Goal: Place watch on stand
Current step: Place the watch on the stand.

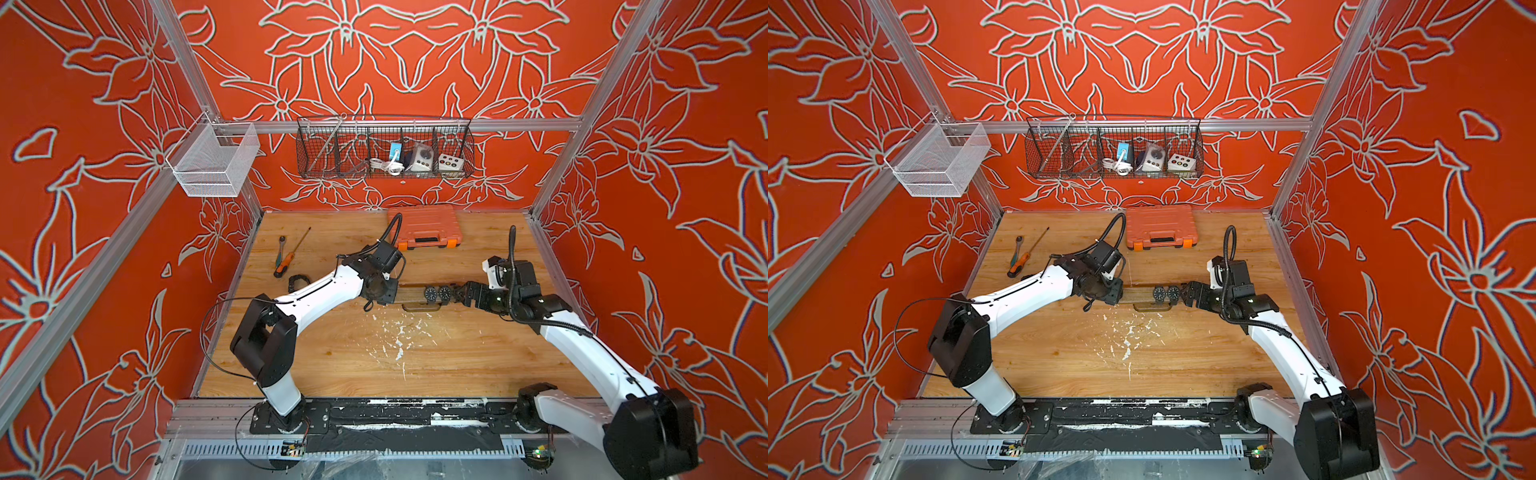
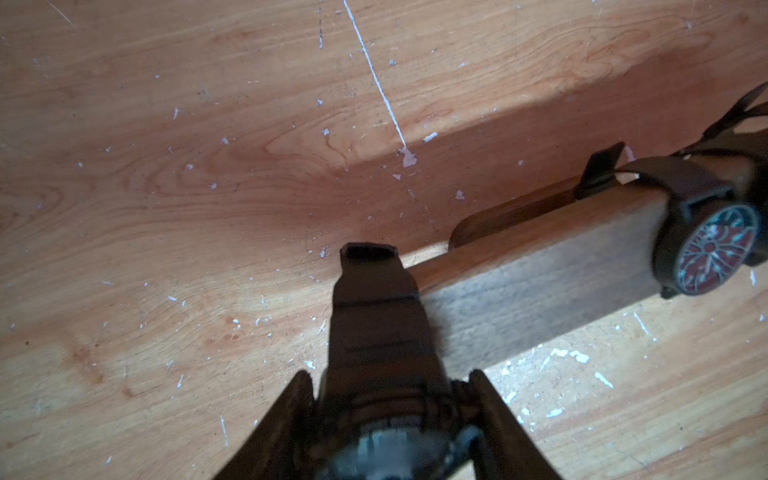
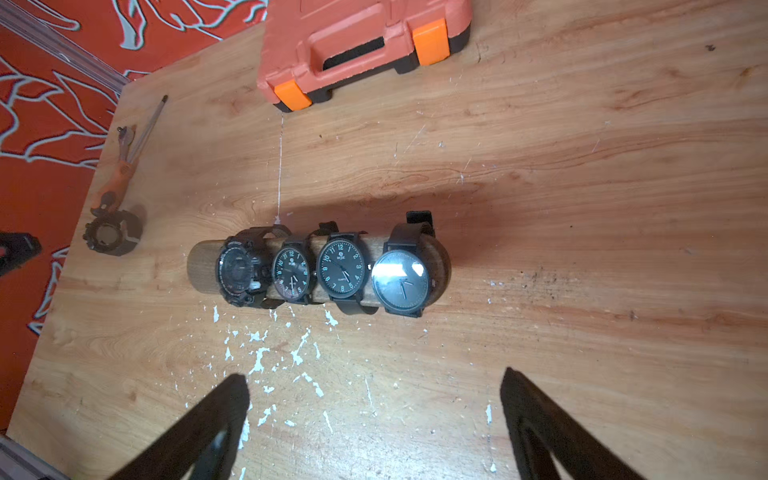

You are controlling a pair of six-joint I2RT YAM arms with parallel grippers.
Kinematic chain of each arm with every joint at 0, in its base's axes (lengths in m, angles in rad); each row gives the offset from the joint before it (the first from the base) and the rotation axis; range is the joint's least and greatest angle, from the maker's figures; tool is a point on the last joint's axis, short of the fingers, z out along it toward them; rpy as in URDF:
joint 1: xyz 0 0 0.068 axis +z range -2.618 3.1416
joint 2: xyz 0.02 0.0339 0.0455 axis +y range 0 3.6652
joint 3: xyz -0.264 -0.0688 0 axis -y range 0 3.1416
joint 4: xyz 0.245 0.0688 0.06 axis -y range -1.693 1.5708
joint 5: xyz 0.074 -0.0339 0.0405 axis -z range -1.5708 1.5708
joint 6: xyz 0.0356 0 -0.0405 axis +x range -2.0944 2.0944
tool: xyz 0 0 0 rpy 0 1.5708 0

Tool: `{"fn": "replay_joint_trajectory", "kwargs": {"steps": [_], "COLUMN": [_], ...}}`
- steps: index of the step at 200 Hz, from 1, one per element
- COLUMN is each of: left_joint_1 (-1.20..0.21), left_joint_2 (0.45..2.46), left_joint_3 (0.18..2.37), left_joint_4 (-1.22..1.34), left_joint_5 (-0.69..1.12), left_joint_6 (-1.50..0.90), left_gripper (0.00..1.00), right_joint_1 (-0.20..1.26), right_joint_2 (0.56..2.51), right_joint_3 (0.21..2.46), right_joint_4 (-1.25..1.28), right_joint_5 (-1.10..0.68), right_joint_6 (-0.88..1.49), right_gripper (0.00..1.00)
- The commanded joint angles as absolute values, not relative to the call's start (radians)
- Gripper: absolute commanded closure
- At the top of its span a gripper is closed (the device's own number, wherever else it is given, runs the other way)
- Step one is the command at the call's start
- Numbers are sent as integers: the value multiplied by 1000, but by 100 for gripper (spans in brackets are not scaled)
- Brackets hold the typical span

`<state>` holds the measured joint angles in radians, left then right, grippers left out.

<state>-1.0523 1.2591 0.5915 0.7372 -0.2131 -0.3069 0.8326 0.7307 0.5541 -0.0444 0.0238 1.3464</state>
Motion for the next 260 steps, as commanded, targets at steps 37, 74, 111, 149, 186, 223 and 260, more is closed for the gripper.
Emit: {"fn": "replay_joint_trajectory", "kwargs": {"steps": [37, 74, 111, 149, 186, 223, 260], "left_joint_1": [-985, -904, -774, -680, -632, -620, -619], "left_joint_2": [1129, 1069, 1097, 1204, 1320, 1431, 1493], "left_joint_3": [706, 817, 930, 1032, 1103, 1157, 1187], "left_joint_4": [330, -44, -359, -531, -610, -672, -676], "left_joint_5": [-267, -300, -277, -249, -190, -170, -127], "left_joint_6": [-282, -288, -315, -315, -322, -331, -341], "left_gripper": [67, 67, 67, 67, 68, 68, 68], "right_joint_1": [839, 830, 754, 539, 450, 356, 289], "right_joint_2": [640, 631, 685, 792, 882, 934, 991], "right_joint_3": [636, 736, 781, 788, 792, 761, 759], "right_joint_4": [-323, -572, -676, -649, -607, -510, -477], "right_joint_5": [144, 278, 298, 7, -103, -269, -336], "right_joint_6": [1045, 691, 483, 467, 478, 512, 524], "right_gripper": [40, 27, 15, 9, 5, 2, 2]}}
